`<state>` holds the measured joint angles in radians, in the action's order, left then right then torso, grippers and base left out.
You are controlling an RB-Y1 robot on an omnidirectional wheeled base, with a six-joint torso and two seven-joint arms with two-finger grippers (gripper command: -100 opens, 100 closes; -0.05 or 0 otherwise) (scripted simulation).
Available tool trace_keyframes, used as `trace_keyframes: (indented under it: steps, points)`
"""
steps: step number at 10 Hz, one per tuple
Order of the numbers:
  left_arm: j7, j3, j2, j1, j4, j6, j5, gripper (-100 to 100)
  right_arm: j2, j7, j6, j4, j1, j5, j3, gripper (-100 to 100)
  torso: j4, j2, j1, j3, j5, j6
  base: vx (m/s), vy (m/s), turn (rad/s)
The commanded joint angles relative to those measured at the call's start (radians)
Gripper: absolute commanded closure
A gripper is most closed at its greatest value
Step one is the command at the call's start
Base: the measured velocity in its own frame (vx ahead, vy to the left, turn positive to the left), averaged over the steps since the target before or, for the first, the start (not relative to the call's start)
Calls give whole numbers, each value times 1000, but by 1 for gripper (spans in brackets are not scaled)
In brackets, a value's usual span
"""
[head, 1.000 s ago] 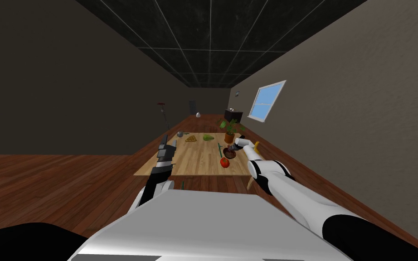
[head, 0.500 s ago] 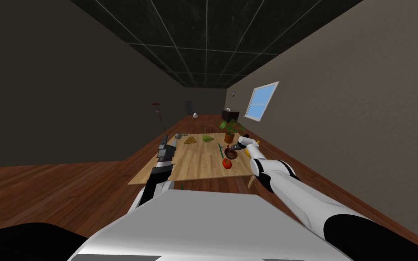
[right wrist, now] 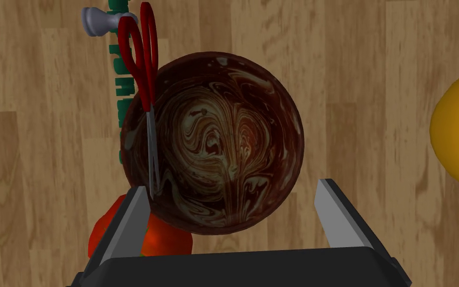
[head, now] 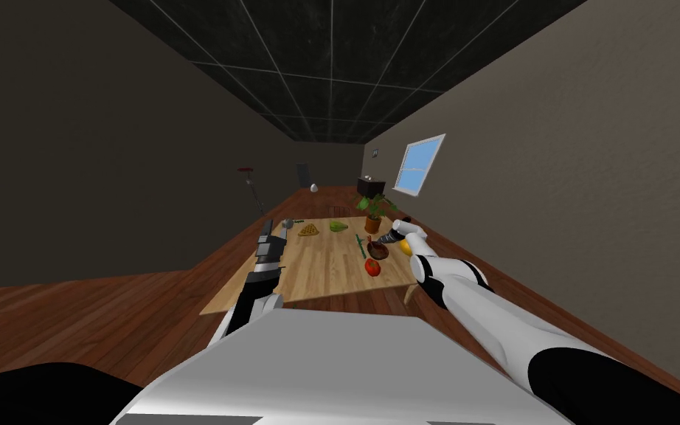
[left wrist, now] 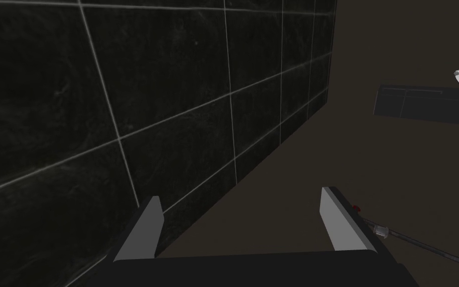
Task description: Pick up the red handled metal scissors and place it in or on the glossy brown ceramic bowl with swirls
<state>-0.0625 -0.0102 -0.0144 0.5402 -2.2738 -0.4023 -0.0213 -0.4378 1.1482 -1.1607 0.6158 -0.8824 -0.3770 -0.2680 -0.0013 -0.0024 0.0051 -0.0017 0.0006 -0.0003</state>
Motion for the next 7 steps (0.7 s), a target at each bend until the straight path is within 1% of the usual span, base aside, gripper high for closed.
trace_keyframes:
  steps: [1,2,3,4,5,6,7]
  points:
    - [0,0,0,0,0,0,0,0,-17,-50,-19,-7,-7,-8,-26,-100,0,0,0,0,0,0,32,85,-118]
    - [0,0,0,0,0,0,0,0,-17,-55,-19,-7,-7,-8,-26,-100,0,0,-1,0,0,1,34,79,-74]
    - [0,0,0,0,0,0,0,0,-33,-95,-35,-14,-15,-15,-50,-100,0,-1,-1,0,0,0,24,122,-115]
    - [0,0,0,0,0,0,0,0,-48,-127,-51,-21,-22,-22,-73,-100,0,0,1,0,0,0,46,171,-205]
    - [0,0,0,0,0,0,0,0,-48,-144,-51,-21,-22,-22,-73,-100,0,-1,4,-1,1,0,45,133,-85]
    - [0,0,0,0,0,0,0,0,-64,-182,-67,-28,-30,-29,-96,-100,0,-2,2,-1,1,0,42,133,-99]
    - [0,0,0,0,0,0,0,0,-64,-189,-67,-28,-30,-29,-96,-100,0,-2,2,-1,1,0,36,94,-79]
